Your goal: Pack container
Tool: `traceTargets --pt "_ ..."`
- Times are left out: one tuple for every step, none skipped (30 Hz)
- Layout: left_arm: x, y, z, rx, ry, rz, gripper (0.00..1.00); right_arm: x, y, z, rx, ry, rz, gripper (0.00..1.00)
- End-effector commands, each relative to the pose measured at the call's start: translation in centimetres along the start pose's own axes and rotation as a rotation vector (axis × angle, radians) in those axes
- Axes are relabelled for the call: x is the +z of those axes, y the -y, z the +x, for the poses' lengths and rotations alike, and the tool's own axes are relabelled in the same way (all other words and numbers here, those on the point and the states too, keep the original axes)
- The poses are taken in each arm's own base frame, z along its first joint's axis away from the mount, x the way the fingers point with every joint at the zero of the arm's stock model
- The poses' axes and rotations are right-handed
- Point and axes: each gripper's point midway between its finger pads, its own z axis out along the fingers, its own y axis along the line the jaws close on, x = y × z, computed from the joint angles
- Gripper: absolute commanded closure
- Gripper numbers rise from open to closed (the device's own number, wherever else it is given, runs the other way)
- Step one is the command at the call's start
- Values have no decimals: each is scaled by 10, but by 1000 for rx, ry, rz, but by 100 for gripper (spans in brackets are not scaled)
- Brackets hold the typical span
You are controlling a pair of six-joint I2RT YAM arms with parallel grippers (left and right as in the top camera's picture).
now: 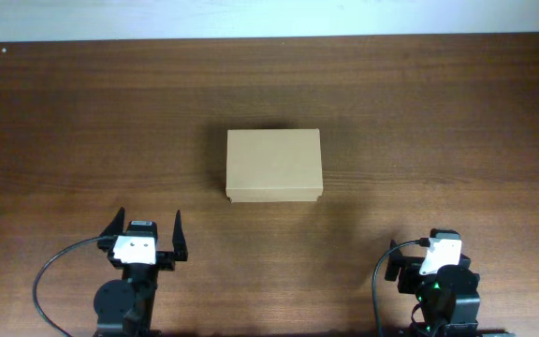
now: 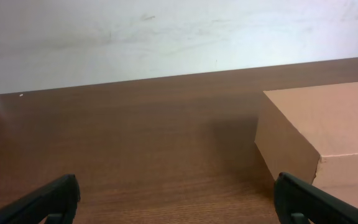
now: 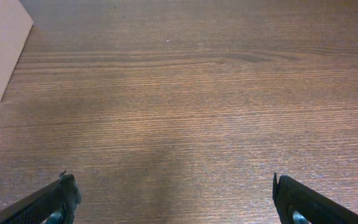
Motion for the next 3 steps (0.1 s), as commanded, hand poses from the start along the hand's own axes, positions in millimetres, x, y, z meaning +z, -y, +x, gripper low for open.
traceTargets --pt "0 -3 1 8 8 -14 1 2 3 2 6 2 18 1" --pt "0 -3 1 8 8 -14 1 2 3 2 6 2 18 1" --pt "0 -3 1 8 8 -14 1 2 3 2 6 2 18 1"
